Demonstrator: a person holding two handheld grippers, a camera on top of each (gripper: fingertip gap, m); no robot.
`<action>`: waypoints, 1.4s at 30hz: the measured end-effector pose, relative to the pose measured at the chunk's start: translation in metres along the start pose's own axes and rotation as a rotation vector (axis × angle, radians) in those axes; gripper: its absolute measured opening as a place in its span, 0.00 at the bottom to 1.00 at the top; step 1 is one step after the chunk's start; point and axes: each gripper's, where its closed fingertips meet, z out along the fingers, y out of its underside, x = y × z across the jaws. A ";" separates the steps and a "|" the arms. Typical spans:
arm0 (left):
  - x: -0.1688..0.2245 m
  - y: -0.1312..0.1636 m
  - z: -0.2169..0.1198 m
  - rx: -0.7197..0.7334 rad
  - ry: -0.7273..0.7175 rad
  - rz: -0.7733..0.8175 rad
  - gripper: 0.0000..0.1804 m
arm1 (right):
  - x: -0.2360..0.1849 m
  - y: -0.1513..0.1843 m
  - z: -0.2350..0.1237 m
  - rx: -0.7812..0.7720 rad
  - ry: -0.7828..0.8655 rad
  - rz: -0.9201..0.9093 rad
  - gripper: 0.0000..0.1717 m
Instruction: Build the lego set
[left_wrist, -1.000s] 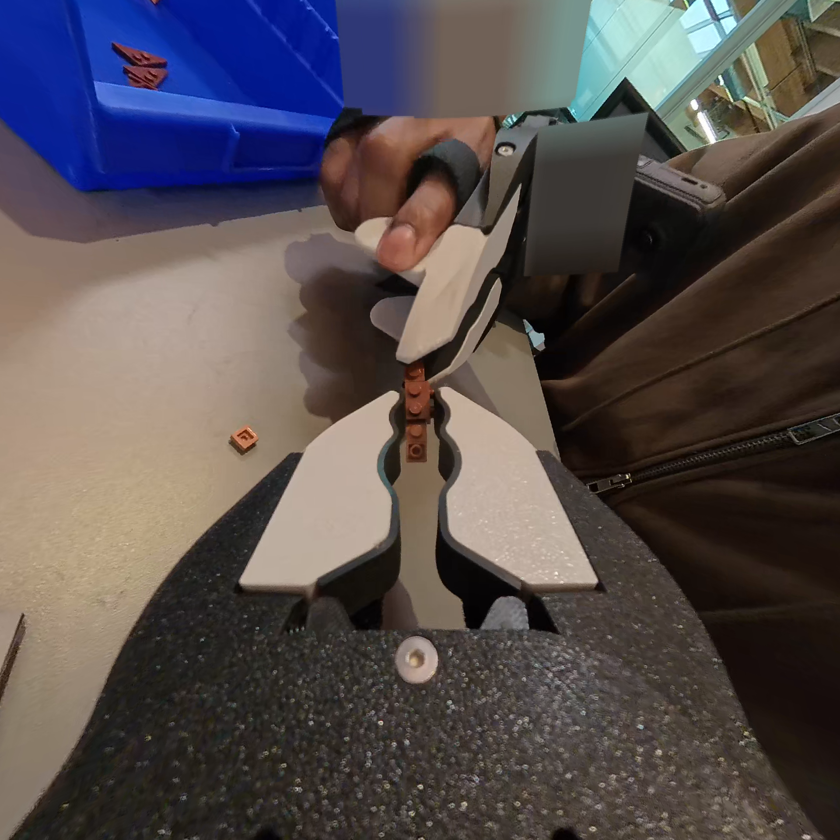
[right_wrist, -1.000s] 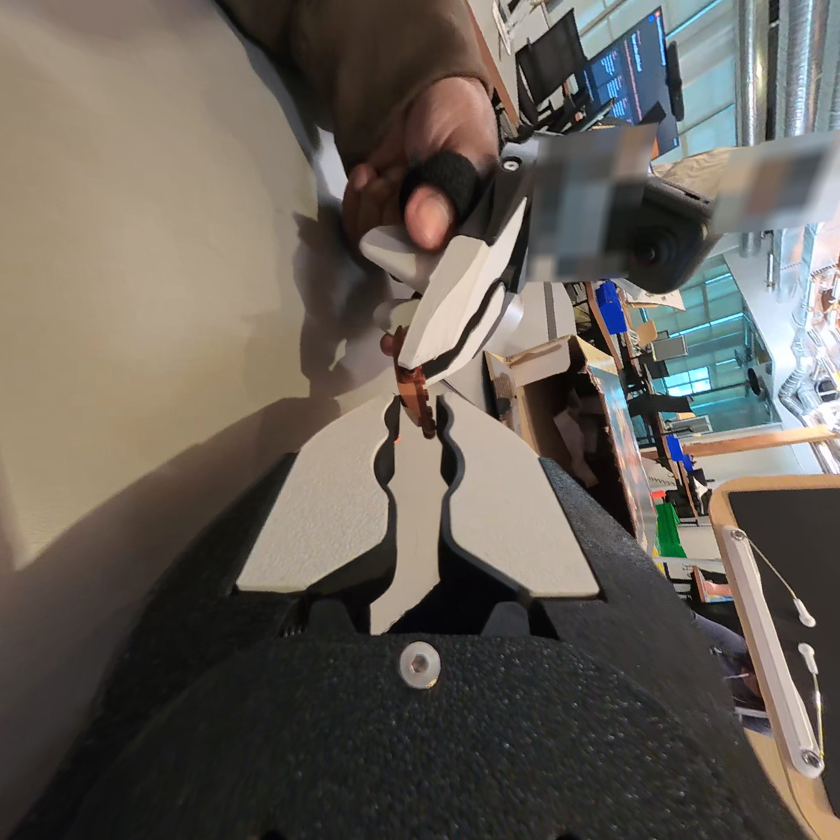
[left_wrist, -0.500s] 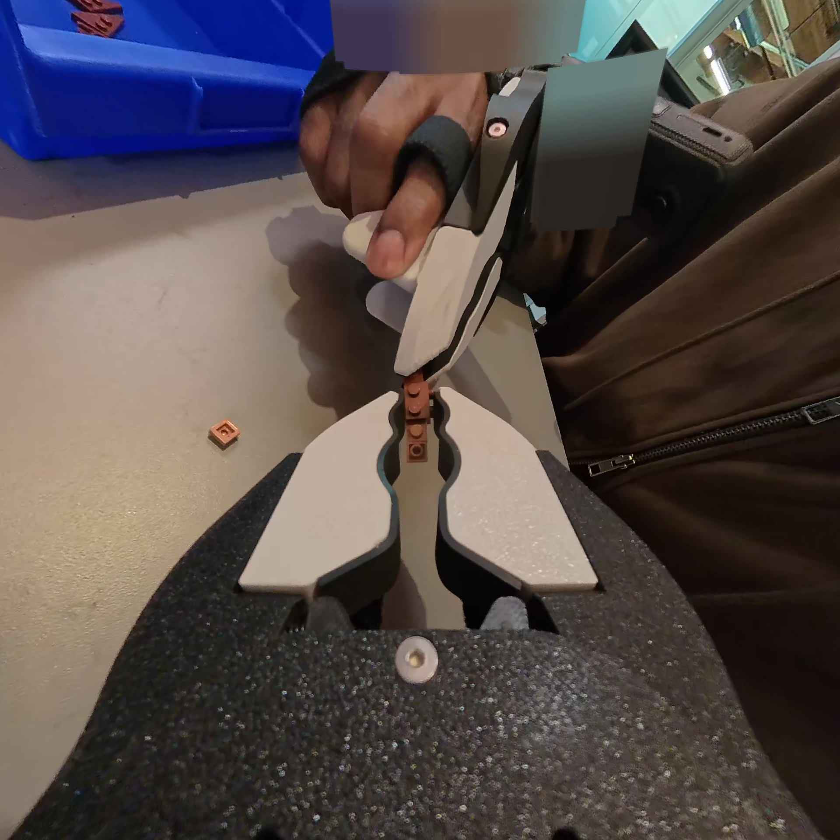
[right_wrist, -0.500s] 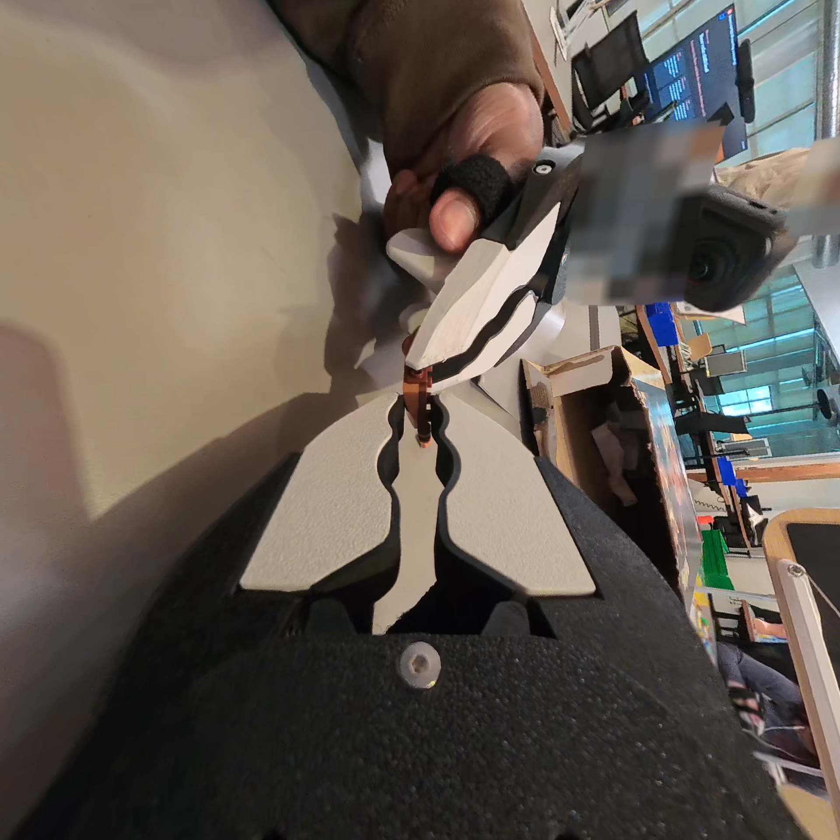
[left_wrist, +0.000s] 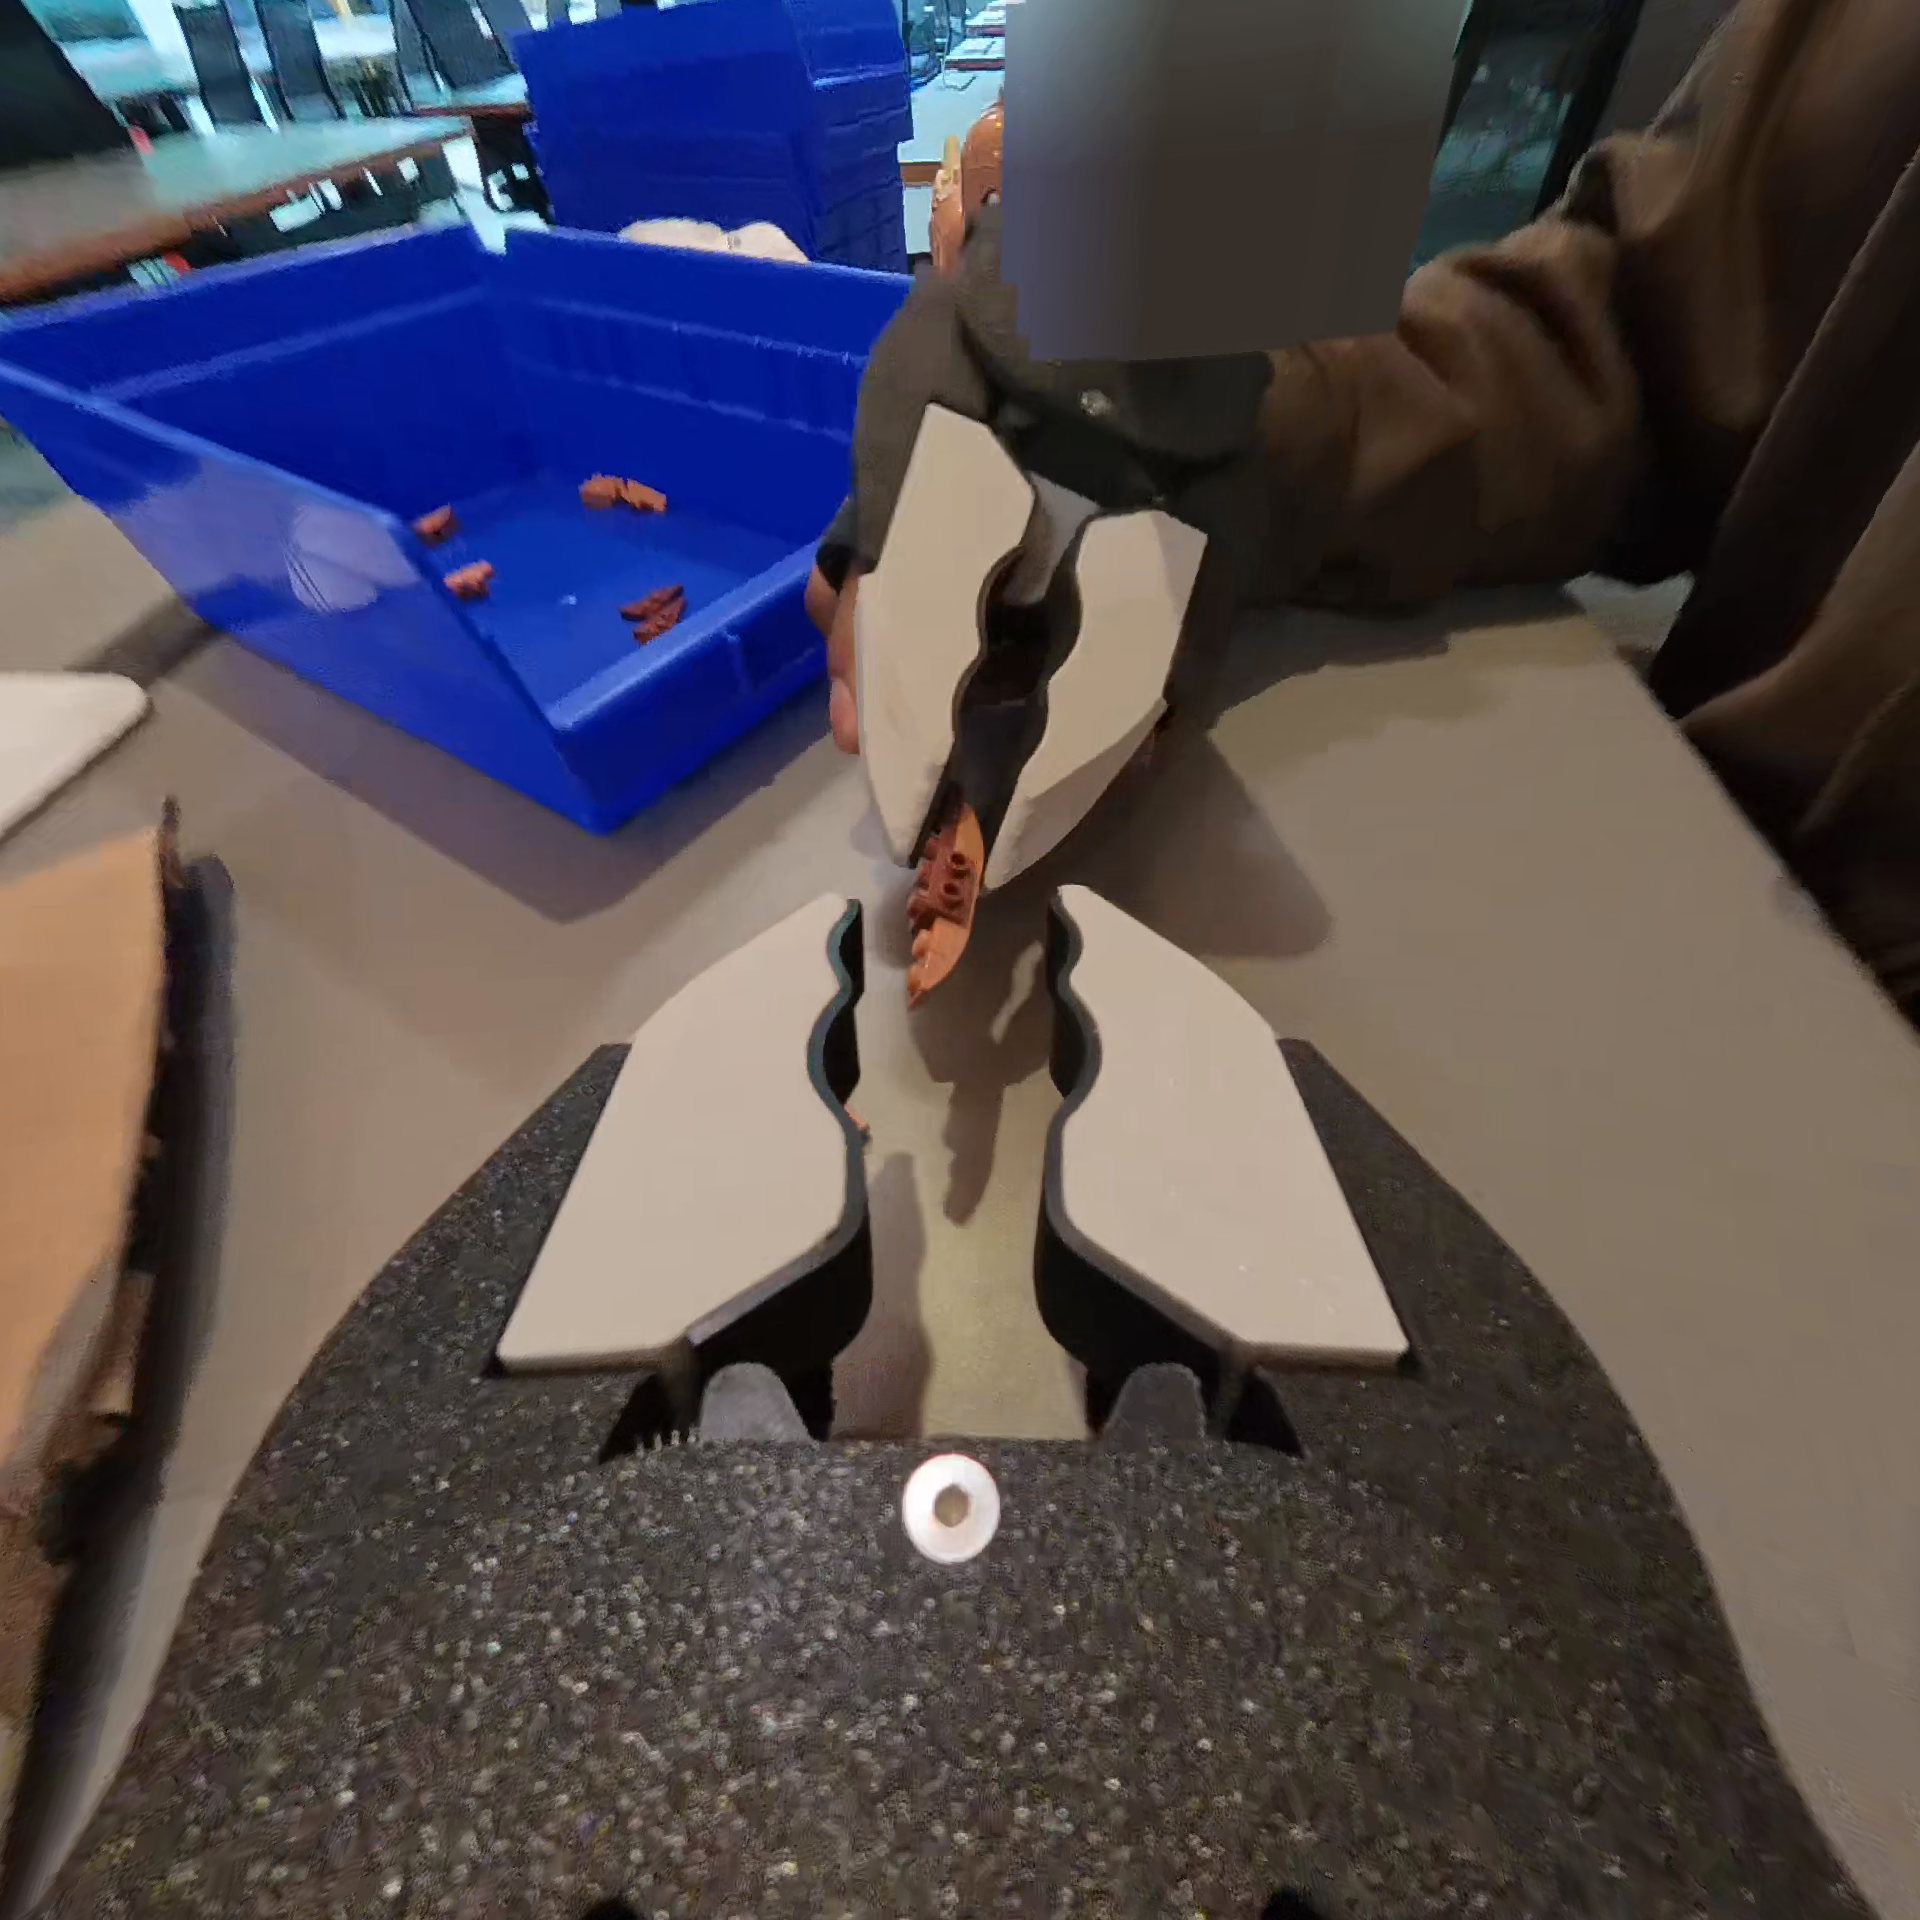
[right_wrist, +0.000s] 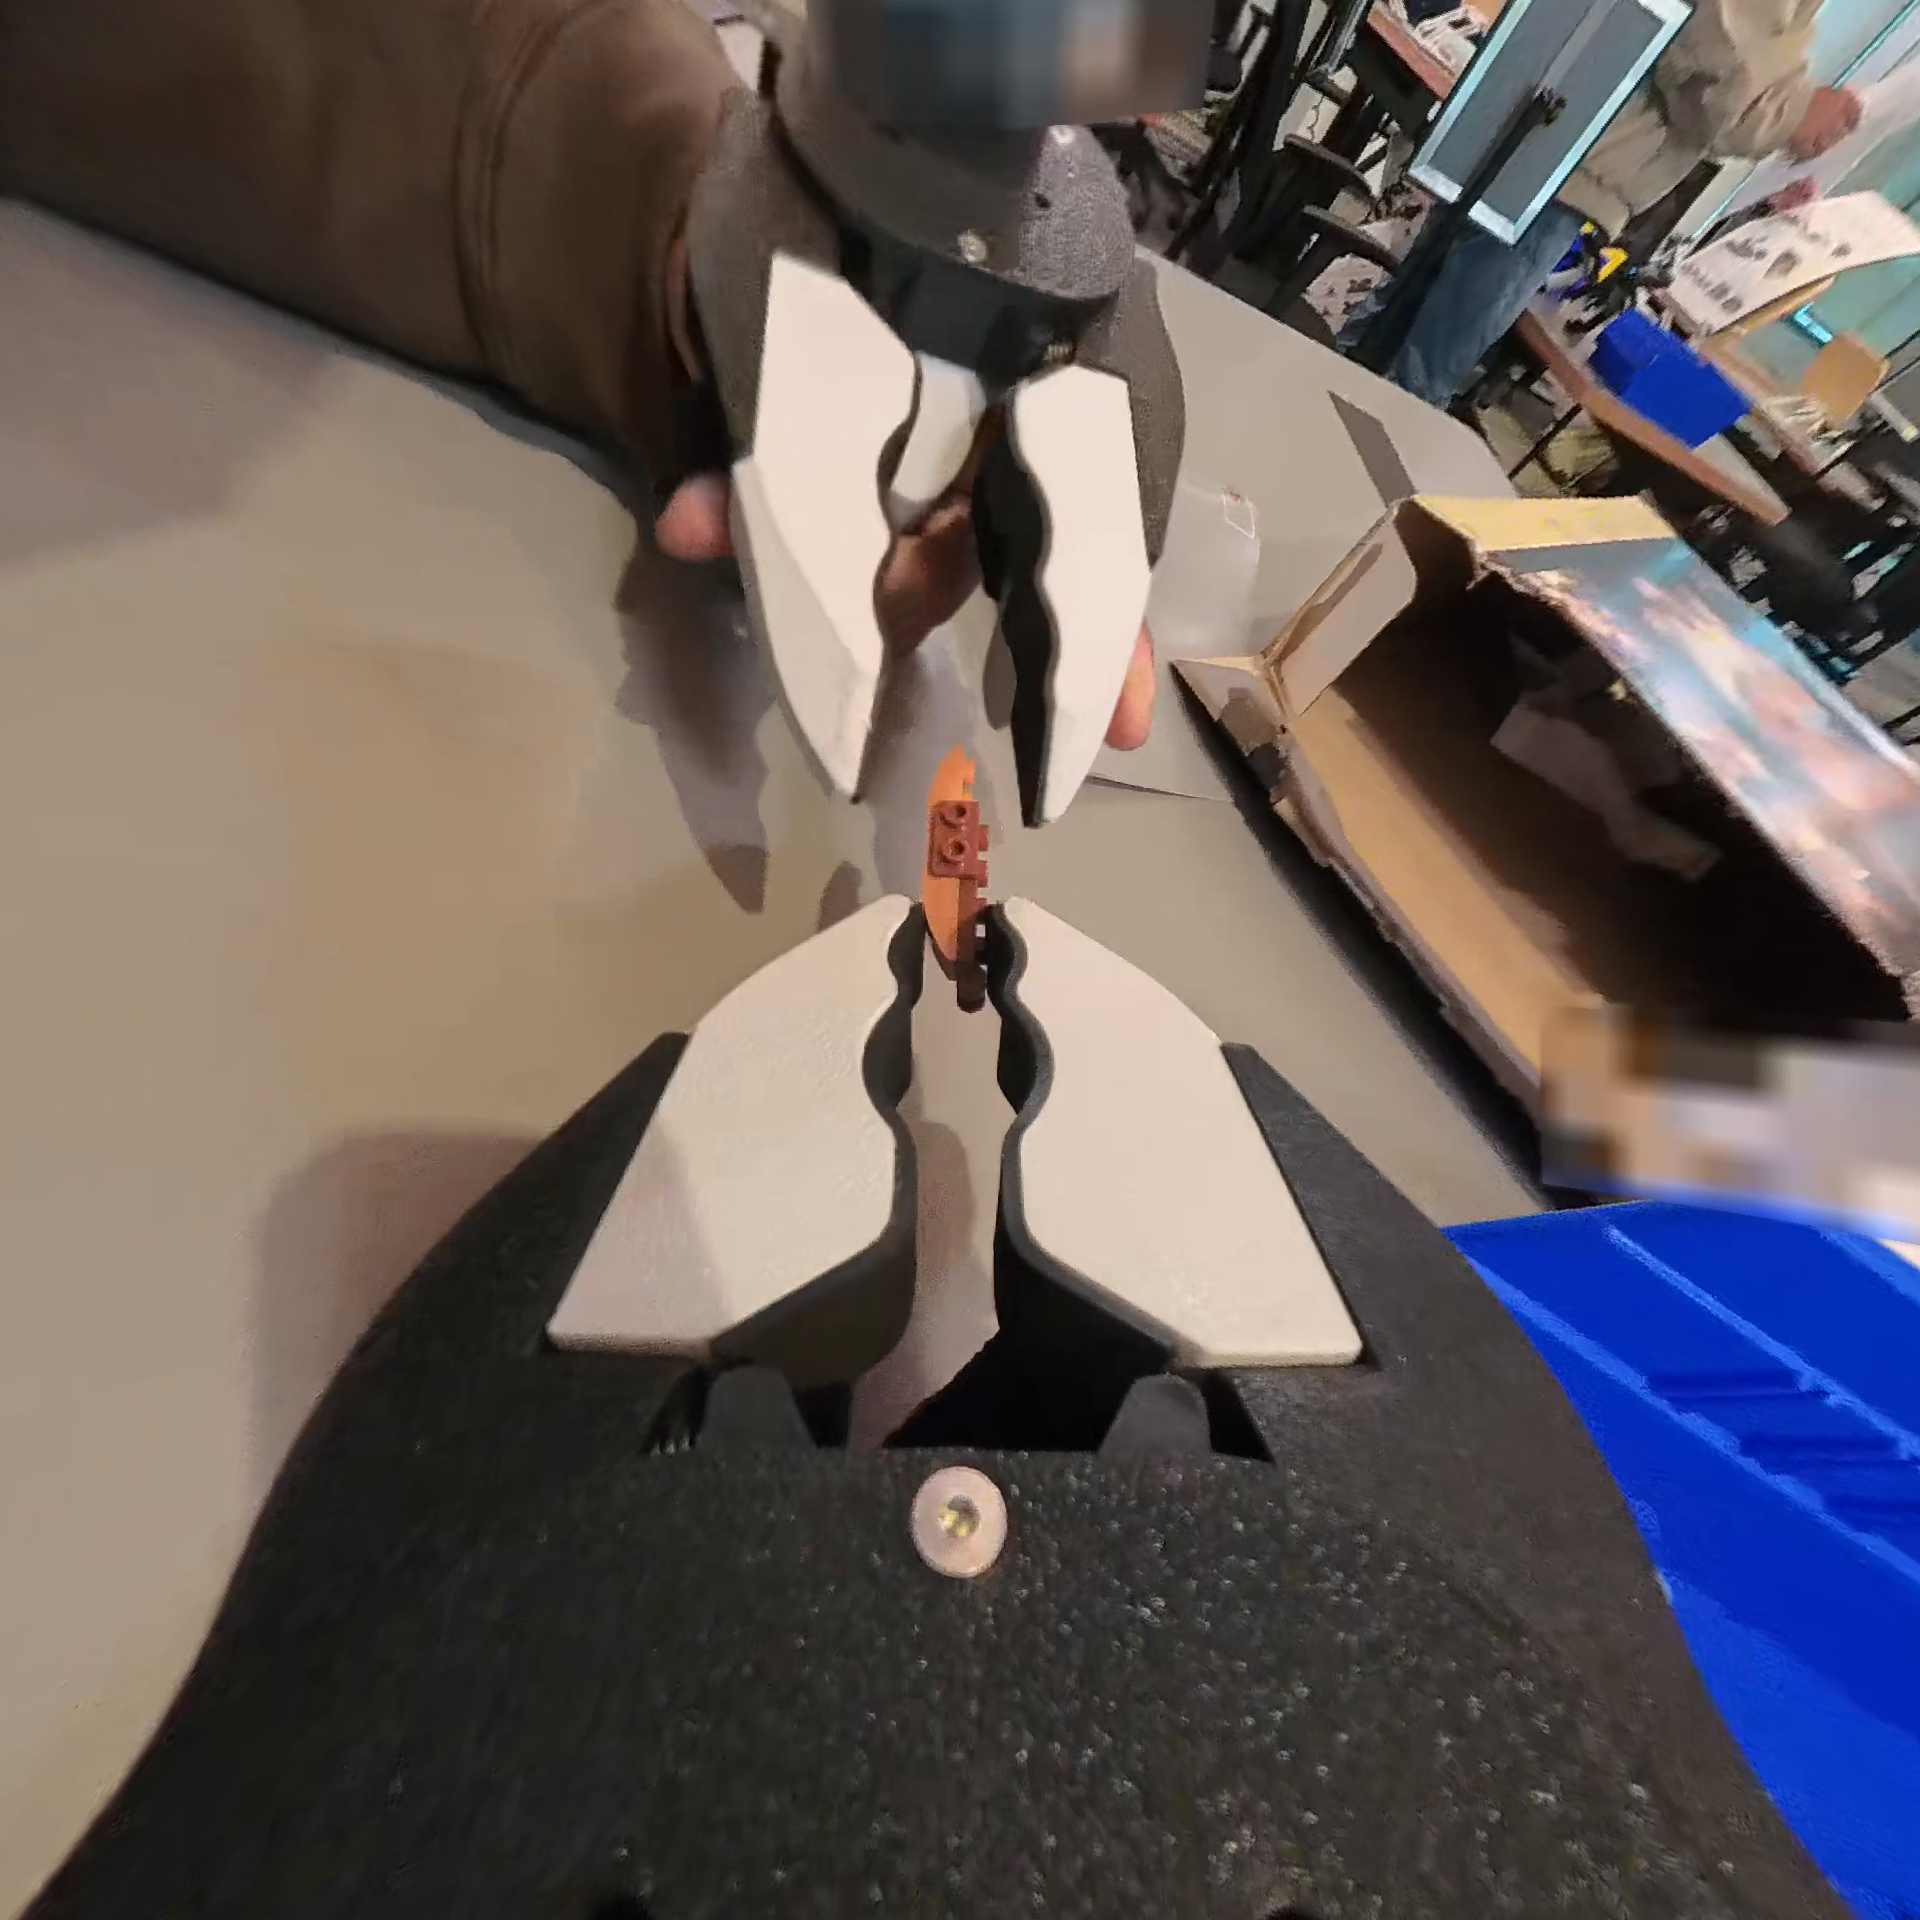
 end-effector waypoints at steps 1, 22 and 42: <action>0.001 0.000 0.001 0.000 -0.015 0.051 0.17 | -0.002 -0.001 0.000 0.005 -0.012 0.012 0.06; 0.013 0.015 0.009 -0.105 0.003 0.204 0.06 | -0.019 -0.005 0.003 0.018 -0.097 -0.010 0.06; 0.013 0.017 0.010 -0.126 0.001 0.180 0.07 | -0.018 -0.004 0.002 0.016 -0.045 -0.081 0.06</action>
